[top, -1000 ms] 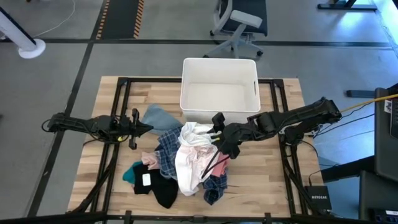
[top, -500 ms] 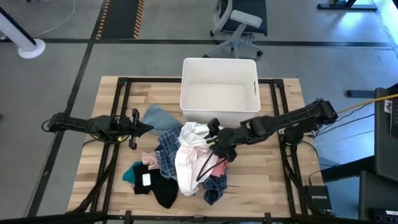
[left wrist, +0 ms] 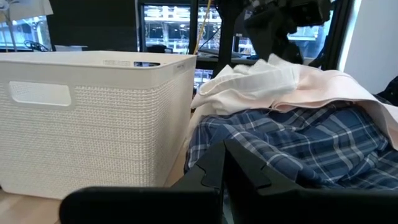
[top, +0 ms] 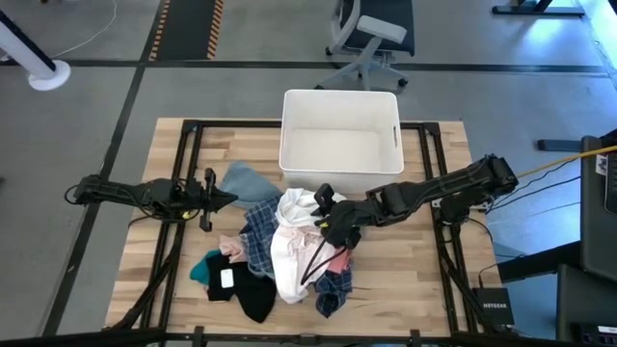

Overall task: Sort clothes
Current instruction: Put the white shorts into the white laundry bin

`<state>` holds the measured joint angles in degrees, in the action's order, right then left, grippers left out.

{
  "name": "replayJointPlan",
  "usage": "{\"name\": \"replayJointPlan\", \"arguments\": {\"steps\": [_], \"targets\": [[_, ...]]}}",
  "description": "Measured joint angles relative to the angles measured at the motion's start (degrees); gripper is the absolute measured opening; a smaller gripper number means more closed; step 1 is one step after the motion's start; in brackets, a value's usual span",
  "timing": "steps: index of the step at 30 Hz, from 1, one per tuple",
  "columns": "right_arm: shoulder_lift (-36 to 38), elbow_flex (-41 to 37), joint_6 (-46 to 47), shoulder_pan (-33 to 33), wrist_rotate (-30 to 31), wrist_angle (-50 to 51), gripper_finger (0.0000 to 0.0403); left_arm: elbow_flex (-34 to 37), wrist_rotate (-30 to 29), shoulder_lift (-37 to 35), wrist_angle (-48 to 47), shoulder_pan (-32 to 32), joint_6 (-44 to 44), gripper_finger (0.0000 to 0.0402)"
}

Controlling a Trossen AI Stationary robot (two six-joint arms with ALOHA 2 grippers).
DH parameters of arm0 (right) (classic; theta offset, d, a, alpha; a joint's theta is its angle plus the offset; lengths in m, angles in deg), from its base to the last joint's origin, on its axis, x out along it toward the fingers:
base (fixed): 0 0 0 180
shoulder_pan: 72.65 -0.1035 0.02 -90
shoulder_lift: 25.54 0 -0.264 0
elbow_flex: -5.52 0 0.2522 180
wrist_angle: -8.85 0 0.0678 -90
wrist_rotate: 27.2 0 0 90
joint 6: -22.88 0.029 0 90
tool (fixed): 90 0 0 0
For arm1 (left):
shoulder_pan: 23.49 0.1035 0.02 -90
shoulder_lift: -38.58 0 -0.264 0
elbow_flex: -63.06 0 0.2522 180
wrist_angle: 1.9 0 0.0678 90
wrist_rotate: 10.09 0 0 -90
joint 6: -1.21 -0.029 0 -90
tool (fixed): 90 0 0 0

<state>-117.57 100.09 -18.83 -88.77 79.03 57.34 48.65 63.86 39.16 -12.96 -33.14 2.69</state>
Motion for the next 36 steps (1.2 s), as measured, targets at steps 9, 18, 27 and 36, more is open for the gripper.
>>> {"name": "replayJointPlan", "arguments": {"steps": [9, 18, 27, 36], "targets": [[0.0, 4.86, -2.23, 0.0, 1.2, 4.16, 0.0019, 0.0, 0.0, 0.0, 0.0, 0.0, 0.01, 0.0001], [0.0, 13.47, -4.89, 0.02, 6.74, 7.94, 0.0048, 0.0, 0.0, 0.0, -0.02, 0.0, 0.0, 0.0001], [0.0, 24.19, -9.54, 0.02, 14.96, 11.29, 0.0035, 0.0, 0.0, 0.0, -0.02, -0.02, 0.0, 0.0001], [0.04, 29.94, -11.23, 5.07, 18.82, 17.2, 0.0035, 0.0, 0.01, 0.0, -0.02, -0.01, 0.0, 0.0001]]}}
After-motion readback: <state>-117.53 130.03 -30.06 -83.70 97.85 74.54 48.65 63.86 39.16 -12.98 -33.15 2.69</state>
